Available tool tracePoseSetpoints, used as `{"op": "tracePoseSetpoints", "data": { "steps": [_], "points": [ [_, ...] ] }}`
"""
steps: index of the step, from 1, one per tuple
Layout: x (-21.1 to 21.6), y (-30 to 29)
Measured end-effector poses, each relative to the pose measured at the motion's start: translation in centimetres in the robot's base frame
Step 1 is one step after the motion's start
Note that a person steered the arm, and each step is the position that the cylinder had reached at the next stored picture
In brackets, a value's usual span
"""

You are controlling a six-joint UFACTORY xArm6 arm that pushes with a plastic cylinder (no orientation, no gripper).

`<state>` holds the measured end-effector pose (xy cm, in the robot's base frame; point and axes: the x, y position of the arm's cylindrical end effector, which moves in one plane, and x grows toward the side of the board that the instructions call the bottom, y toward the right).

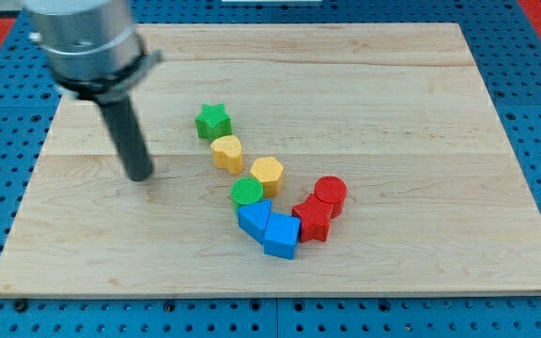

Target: Slide the green star and the yellow heart above the yellow hexagon

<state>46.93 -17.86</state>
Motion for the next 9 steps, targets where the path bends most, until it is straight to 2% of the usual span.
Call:
{"op": "tracePoseSetpoints", "data": {
  "steps": [1, 2, 3, 4, 6, 7, 8, 9],
  "points": [
    [-7.4, 1.5],
    [-11.8, 8.3],
    [-7.1, 11.5],
    [-4.3, 14.8],
    [0.0, 19.0],
    [0.5, 21.3],
    [-6.1, 19.2],
    [-4.3, 8.3]
  ]
}}
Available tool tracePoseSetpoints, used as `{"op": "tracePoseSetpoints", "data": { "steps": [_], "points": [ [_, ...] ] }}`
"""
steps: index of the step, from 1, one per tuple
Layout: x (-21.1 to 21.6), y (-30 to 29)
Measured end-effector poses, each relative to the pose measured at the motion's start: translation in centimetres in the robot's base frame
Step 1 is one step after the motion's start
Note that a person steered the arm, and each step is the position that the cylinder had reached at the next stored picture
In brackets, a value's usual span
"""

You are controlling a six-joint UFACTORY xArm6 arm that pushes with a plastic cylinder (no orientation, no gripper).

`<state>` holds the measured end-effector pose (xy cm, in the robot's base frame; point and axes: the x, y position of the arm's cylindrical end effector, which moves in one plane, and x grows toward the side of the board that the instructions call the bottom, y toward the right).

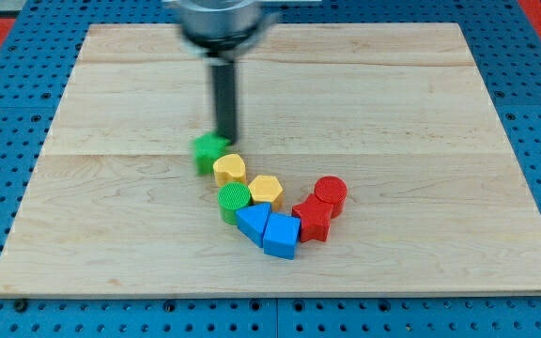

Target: Slide the green star and the yellow heart above the yellow hexagon

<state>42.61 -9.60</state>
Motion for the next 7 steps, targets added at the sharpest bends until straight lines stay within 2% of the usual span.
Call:
{"op": "tracePoseSetpoints", "data": {
  "steps": [2, 3, 4, 5, 6, 7],
  "points": [
    [1.7, -7.8],
    [5.4, -7.5],
    [5.1, 0.2],
    [3.1, -1.9],
    [0.9, 1.1],
    [1.0, 7.6]
  ]
}}
